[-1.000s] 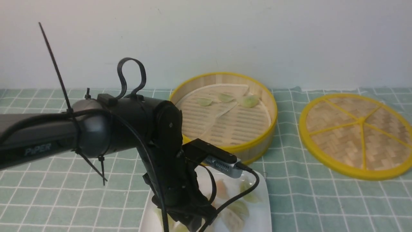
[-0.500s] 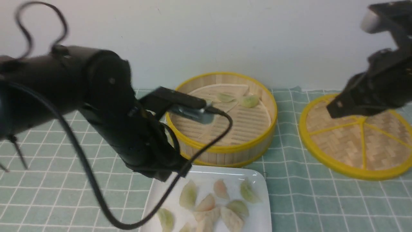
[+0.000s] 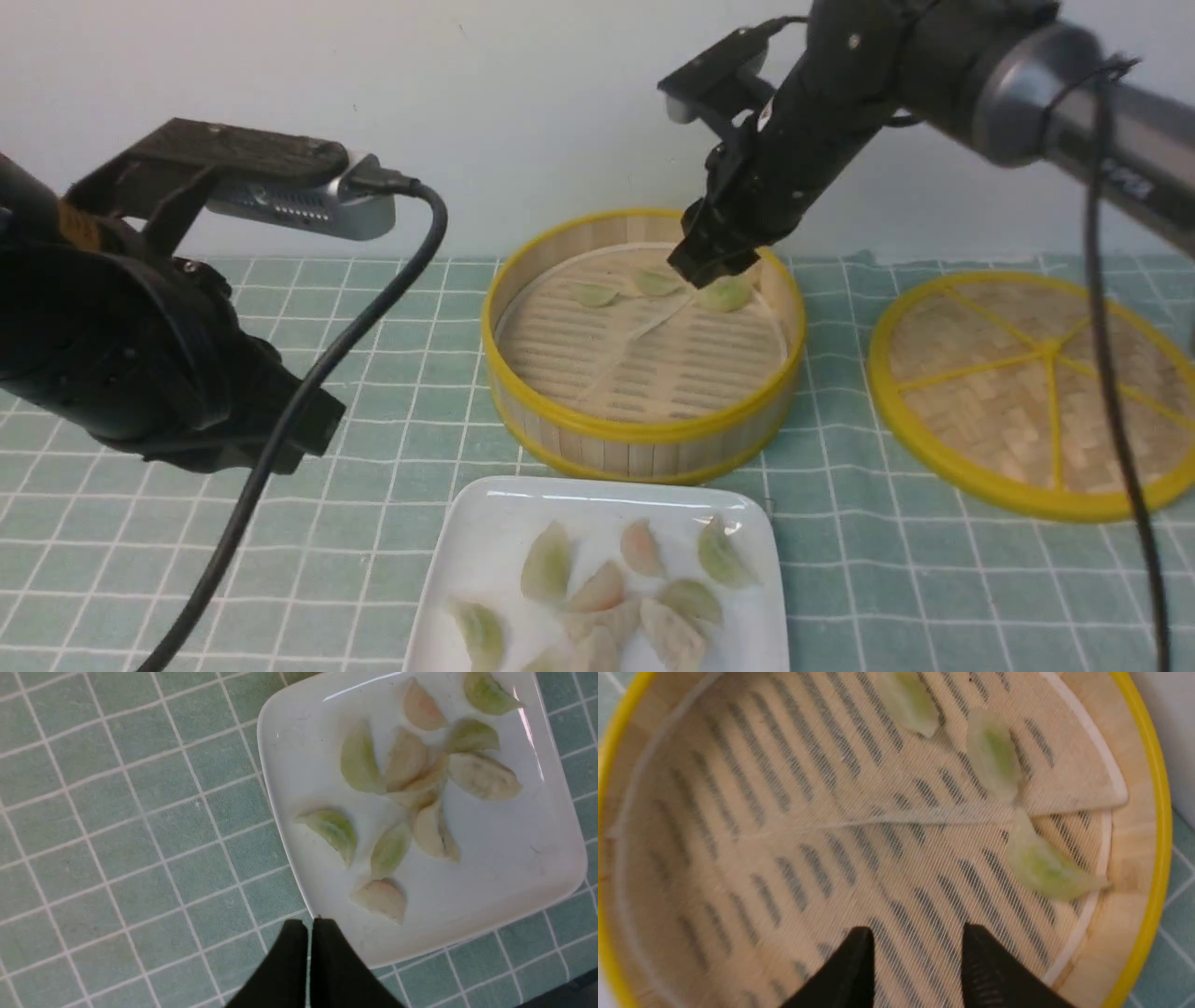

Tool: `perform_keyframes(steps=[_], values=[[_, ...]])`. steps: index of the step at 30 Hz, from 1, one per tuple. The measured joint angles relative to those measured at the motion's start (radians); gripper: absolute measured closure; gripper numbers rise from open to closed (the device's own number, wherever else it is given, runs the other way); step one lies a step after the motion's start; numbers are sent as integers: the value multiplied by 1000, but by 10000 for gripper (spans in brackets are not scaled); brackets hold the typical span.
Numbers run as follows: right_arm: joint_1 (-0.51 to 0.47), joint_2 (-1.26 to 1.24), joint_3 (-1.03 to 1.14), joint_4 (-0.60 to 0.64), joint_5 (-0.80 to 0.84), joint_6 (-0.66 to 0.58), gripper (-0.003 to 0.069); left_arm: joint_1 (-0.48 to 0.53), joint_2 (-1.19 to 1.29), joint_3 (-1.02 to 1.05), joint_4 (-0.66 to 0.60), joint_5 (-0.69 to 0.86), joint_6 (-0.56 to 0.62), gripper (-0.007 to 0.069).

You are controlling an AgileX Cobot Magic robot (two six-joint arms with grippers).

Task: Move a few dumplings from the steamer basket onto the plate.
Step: Use the right arm to grab a dumpling from inside the steamer

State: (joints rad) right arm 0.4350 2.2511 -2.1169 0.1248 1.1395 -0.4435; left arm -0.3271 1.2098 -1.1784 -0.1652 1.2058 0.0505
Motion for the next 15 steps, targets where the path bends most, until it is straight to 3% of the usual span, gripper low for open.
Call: perform_keyframes(steps=[6,15], values=[[4,182,-165,-133,8,-9,216,0,-35,0,44,29,-3,631],[4,262,-201,-215,-146,-12,186,0,-45,0,140,35,-21,631]])
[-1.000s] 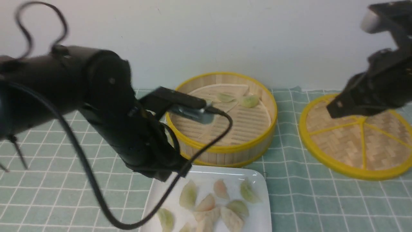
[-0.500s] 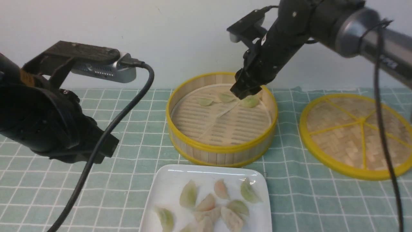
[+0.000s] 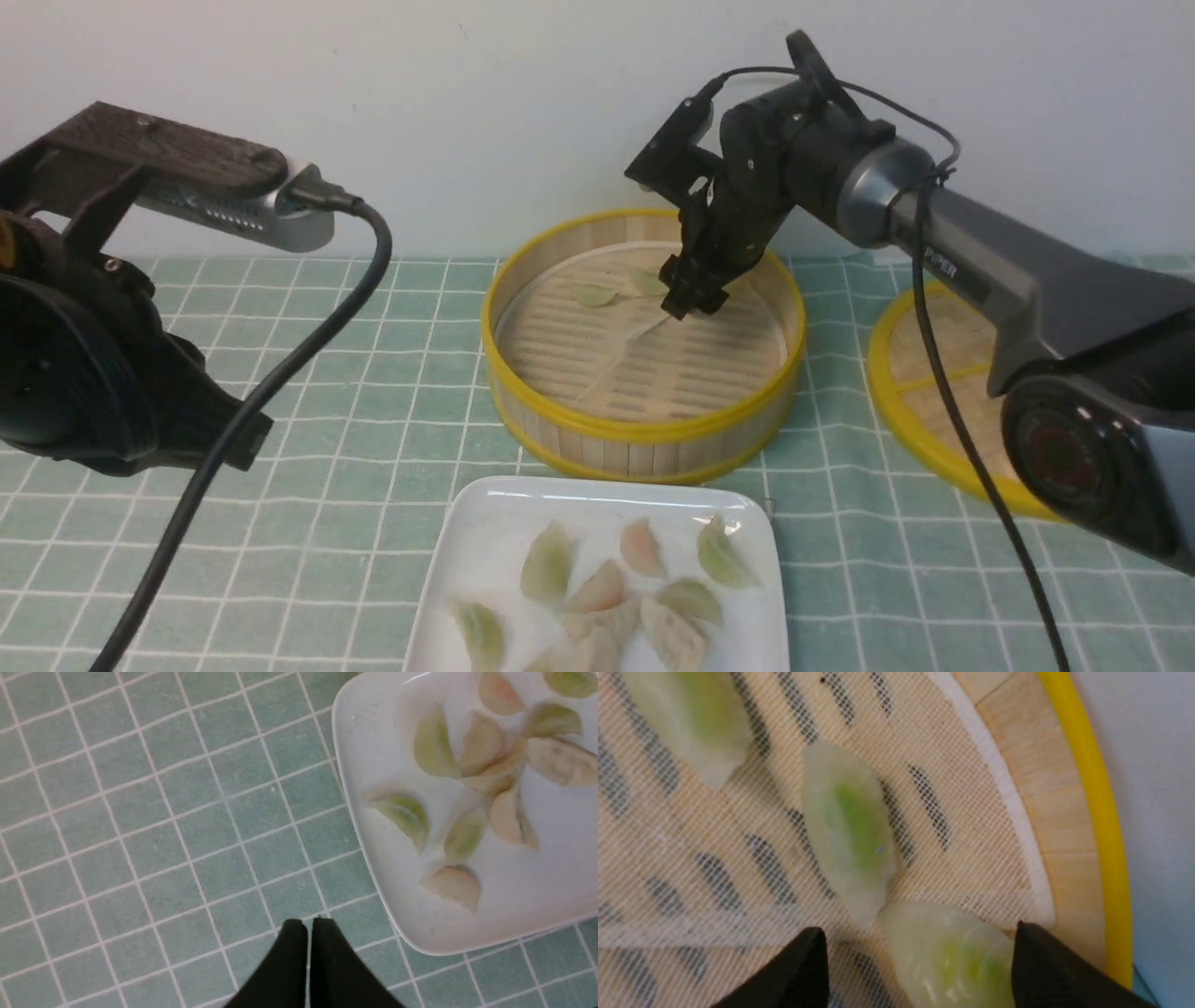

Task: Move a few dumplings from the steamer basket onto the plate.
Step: Use the right arm to grab a dumpling from inside the steamer

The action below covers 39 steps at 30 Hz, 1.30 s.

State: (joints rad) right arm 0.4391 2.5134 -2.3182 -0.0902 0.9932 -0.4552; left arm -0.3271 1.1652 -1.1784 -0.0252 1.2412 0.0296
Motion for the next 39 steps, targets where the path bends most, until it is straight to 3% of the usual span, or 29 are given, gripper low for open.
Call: perform_keyframes(steps=[7,14,19,25,33,36,39], values=[[0,15,0,-56,-34,1,188,0,-1,0,4,1,-3,631],[1,17,-4,-73,-11,84,292,0,-14,0,5,4,-3,631],[0,-6,-10,-59,76,138,292,0,-18,0,7,7,-4,631],[0,-137,-52,76,241,157,292,0,-18,0,7,7,-4,631],[0,-304,-58,225,263,190,292,0,-18,0,7,8,-6,631],[0,-397,0,285,263,224,292,0,-18,0,7,8,-6,631],[23,-574,212,355,261,222,292,0,-18,0,6,8,-6,631]])
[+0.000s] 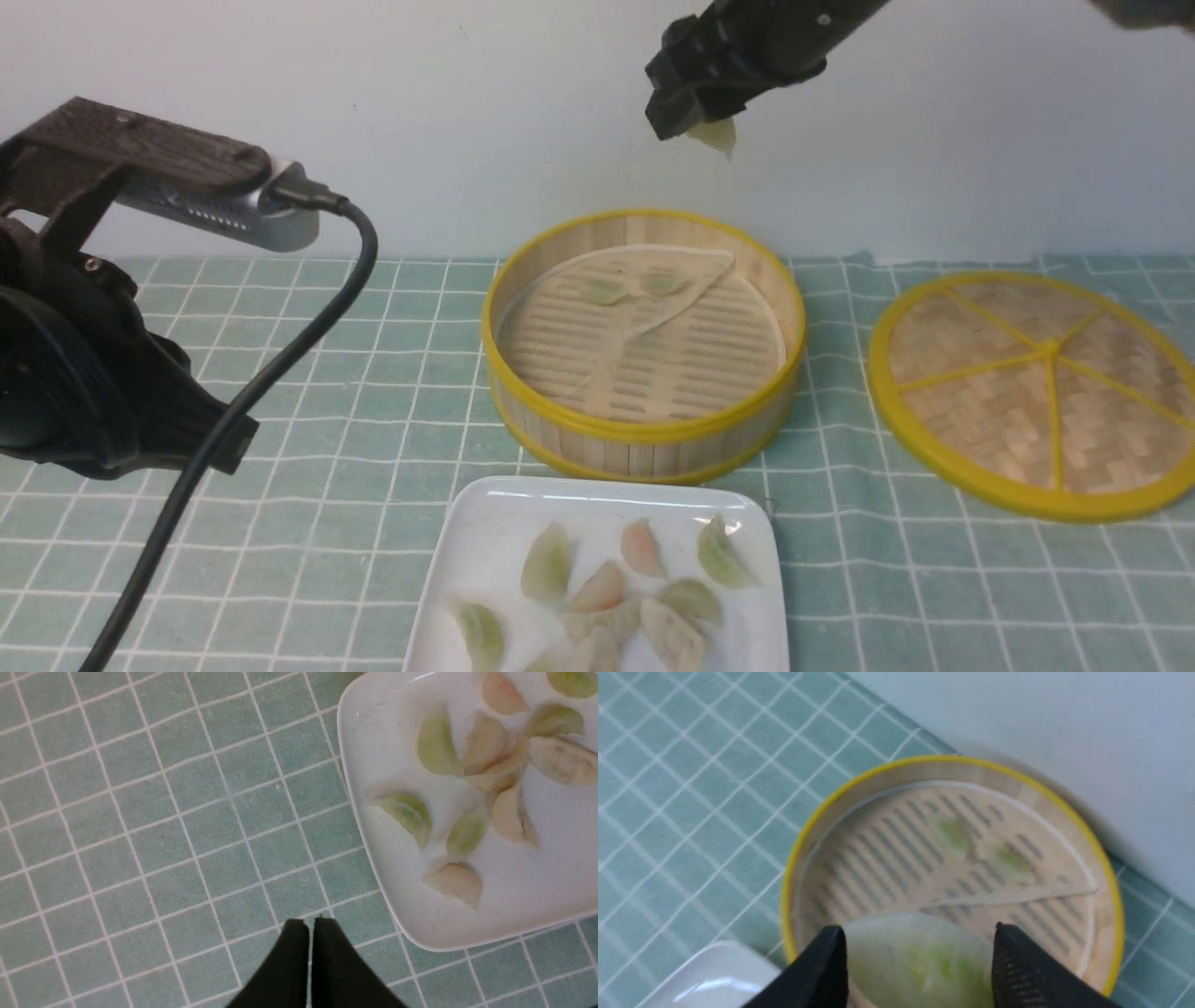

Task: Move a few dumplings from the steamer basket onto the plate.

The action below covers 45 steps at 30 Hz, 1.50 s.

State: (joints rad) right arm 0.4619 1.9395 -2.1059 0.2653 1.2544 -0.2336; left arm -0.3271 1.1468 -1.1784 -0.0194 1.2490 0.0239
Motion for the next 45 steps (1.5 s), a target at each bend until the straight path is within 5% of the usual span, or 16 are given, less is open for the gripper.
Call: perform_keyframes(steps=[8,13,25,34,40,43,45], values=[[162,-270,587,60,-18,-16,292,1,0,0,-37,0,3,631],[218,-230,800,81,-197,34,292,1,0,0,-121,0,47,631],[219,-48,817,138,-406,92,265,1,-1,0,-167,0,125,631],[219,-113,708,103,-245,119,195,1,-1,0,-167,0,139,631],[219,-360,631,18,-149,191,410,1,-1,0,-168,0,140,631],[219,-576,628,-110,-130,274,597,1,-1,0,-168,0,142,631],[219,-686,640,-177,-138,320,641,1,-1,0,-170,0,142,631]])
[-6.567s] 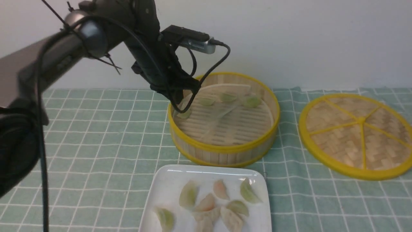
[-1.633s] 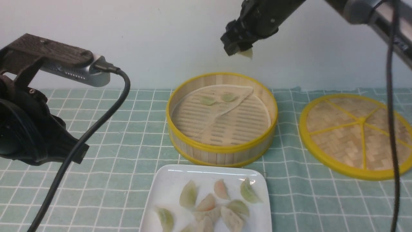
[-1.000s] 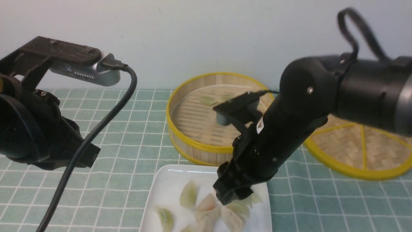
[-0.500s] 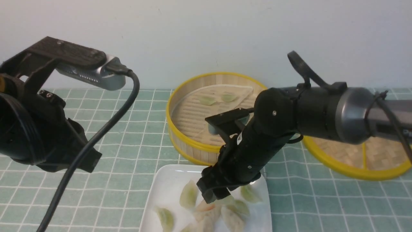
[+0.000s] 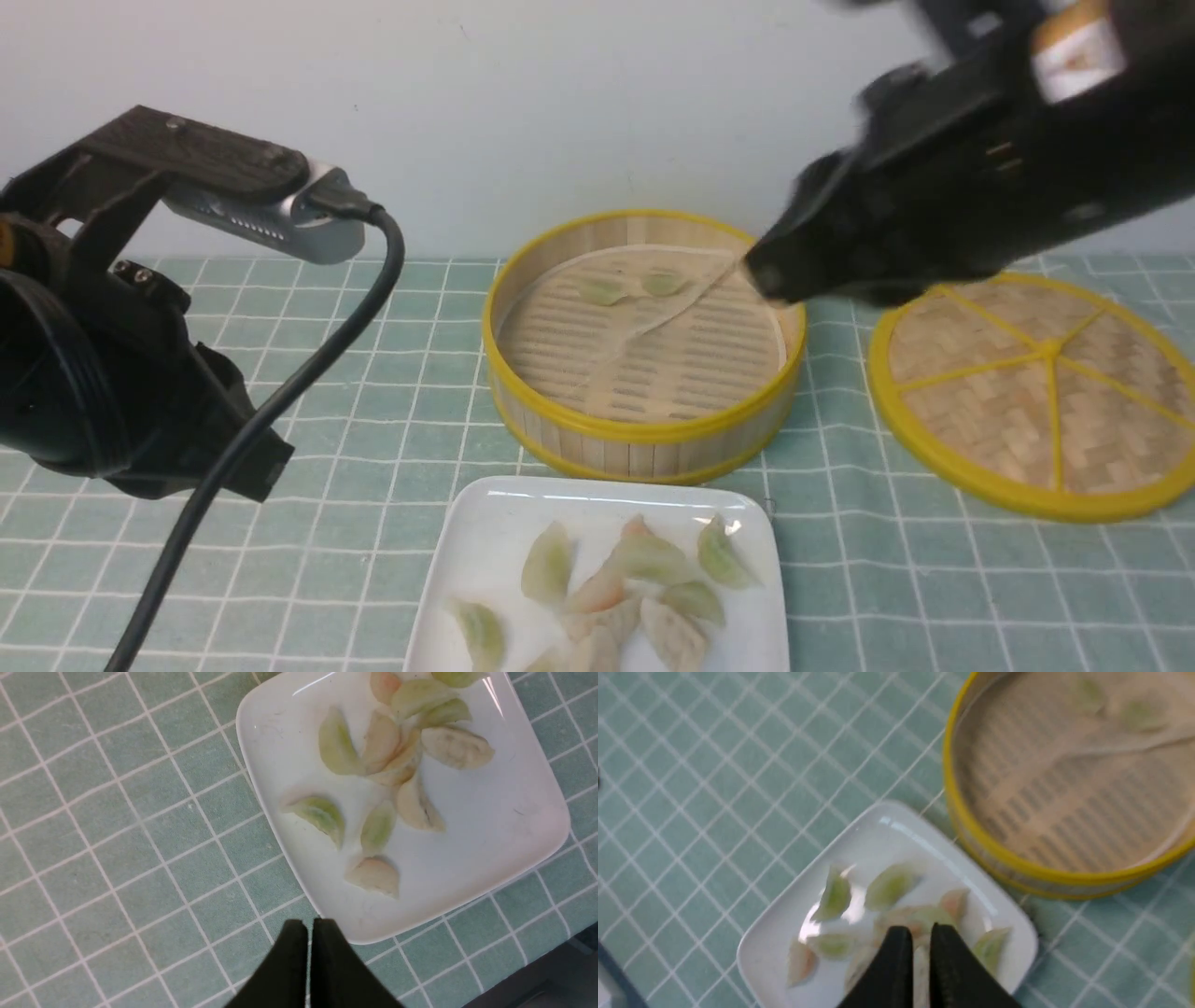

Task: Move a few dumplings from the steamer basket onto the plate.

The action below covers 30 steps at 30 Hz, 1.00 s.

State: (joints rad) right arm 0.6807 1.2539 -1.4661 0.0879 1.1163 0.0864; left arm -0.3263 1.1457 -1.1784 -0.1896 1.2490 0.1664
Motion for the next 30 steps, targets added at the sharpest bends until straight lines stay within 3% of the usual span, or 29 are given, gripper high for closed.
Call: perform_keyframes(steps=[5,9,14,23,30], values=[[0,-390,207,-201,-132,79,671,0,0,0,-22,-1,5,631],[0,-669,457,-290,-291,115,671,0,0,0,-29,-25,8,631],[0,-1026,780,-407,-442,270,673,0,0,0,-60,-58,24,631],[0,-1271,945,-534,-505,482,673,1,-35,18,-143,-130,81,631],[0,-1272,953,-549,-543,524,673,1,-290,167,-145,-316,86,631]])
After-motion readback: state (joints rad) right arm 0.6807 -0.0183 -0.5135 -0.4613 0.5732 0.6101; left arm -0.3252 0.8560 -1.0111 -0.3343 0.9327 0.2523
